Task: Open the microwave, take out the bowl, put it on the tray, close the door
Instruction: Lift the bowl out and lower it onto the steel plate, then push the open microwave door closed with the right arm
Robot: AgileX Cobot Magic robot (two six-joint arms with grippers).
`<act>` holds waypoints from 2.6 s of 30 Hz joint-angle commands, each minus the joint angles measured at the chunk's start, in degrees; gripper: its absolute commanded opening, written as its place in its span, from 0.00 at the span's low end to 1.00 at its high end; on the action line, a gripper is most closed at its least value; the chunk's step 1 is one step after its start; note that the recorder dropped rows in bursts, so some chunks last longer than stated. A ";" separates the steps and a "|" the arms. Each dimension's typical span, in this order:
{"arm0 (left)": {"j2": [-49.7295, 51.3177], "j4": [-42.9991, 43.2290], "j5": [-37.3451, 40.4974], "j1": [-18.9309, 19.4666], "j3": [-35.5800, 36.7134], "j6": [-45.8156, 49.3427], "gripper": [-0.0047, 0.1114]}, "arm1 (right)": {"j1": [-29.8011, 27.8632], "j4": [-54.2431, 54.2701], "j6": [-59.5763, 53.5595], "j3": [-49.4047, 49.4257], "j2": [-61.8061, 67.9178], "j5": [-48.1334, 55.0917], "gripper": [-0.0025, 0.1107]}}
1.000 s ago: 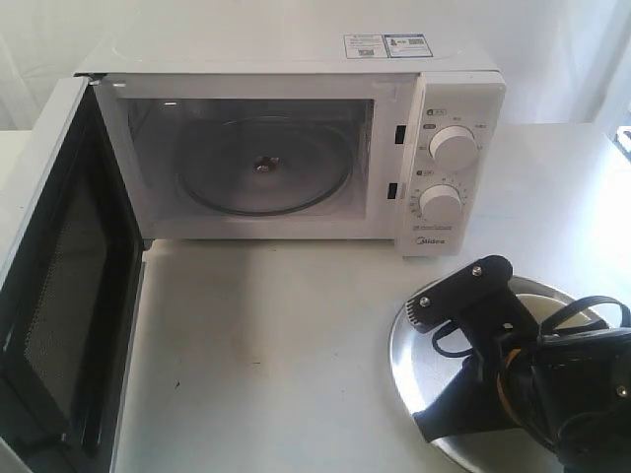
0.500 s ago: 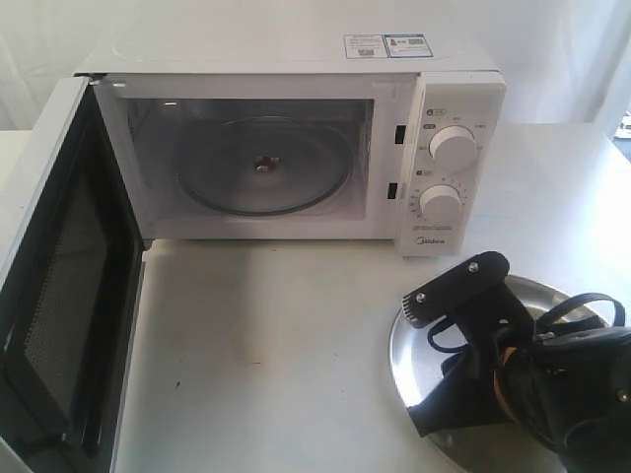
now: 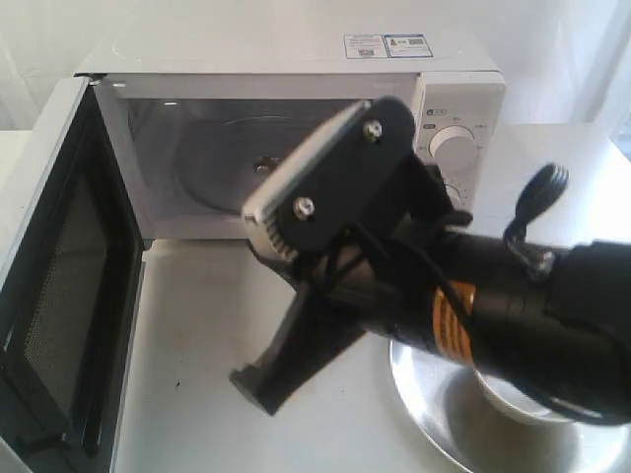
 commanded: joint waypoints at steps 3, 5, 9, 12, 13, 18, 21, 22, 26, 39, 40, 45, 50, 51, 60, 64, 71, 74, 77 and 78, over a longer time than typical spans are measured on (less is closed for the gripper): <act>-0.12 -0.22 -0.08 -0.05 0.19 -0.32 0.04 | 0.09 -0.71 -10.92 -14.84 4.21 -12.12 0.02; -0.12 -0.22 -0.08 -0.05 0.19 -0.32 0.04 | 0.09 -0.71 -12.15 -17.78 6.85 -14.10 0.02; -0.12 -0.22 -0.08 -0.05 0.19 -0.32 0.04 | 0.09 -0.71 -12.23 -24.16 13.98 -16.24 0.02; -0.12 -0.22 -0.08 -0.05 0.19 -0.32 0.04 | 0.09 -0.71 -12.23 -29.16 19.14 -19.55 0.02; -0.12 -0.22 -0.08 -0.05 0.19 -0.32 0.04 | 0.09 -0.71 -12.23 -30.74 20.53 -20.88 0.02; -0.12 -0.22 -0.08 -0.05 0.19 -0.32 0.04 | 0.09 5.65 -17.03 -36.55 26.30 -26.69 0.02; -0.12 -0.22 -0.08 -0.05 0.19 -0.32 0.04 | 0.09 13.42 -24.31 -39.05 29.78 -29.52 0.02; -0.12 -0.22 -0.08 -0.05 0.19 -0.32 0.04 | 0.09 15.75 -26.78 -39.88 30.79 -29.96 0.02; -0.12 -0.22 -0.08 -0.05 0.19 -0.32 0.04 | 0.09 23.64 -35.57 -41.97 33.76 -34.16 0.02; -0.12 -0.22 -0.08 -0.05 0.19 -0.32 0.04 | 0.09 40.12 -64.91 -41.97 41.27 -43.34 0.02; -0.12 -0.22 -0.08 -0.05 0.19 -0.32 0.04 | 0.09 42.91 -66.66 -41.97 41.37 -43.90 0.02; -0.12 -0.22 -0.08 -0.05 0.19 -0.32 0.04 | 0.09 47.97 -72.54 -41.97 41.37 -45.57 0.02; -0.12 -0.22 -0.08 -0.05 0.19 -0.32 0.04 | 0.09 44.03 -74.93 -41.97 41.37 -37.92 0.02; -0.12 -0.22 -0.08 -0.05 0.19 -0.32 0.04 | 0.09 42.97 -74.93 -41.97 41.37 -35.41 0.02; -0.12 -0.22 -0.08 -0.05 0.19 -0.32 0.04 | 0.09 40.48 -76.22 -41.97 41.05 -3.25 0.02; -0.12 -0.22 -0.08 -0.05 0.19 -0.32 0.04 | -0.10 39.36 -75.28 -41.97 40.86 19.12 0.02; -0.12 -0.22 -0.08 -0.05 0.19 -0.32 0.04 | -4.81 20.60 -48.98 -41.97 42.11 57.73 0.02; -0.12 -0.22 -0.08 -0.05 0.19 -0.32 0.04 | -3.81 23.16 -50.31 -41.87 40.75 57.22 0.02; -0.12 -0.22 -0.08 -0.05 0.19 -0.32 0.04 | -1.14 25.58 -50.31 -41.64 39.28 53.74 0.02; -0.12 -0.22 -0.08 -0.05 0.19 -0.32 0.04 | -0.11 26.67 -50.31 -41.64 38.82 52.87 0.02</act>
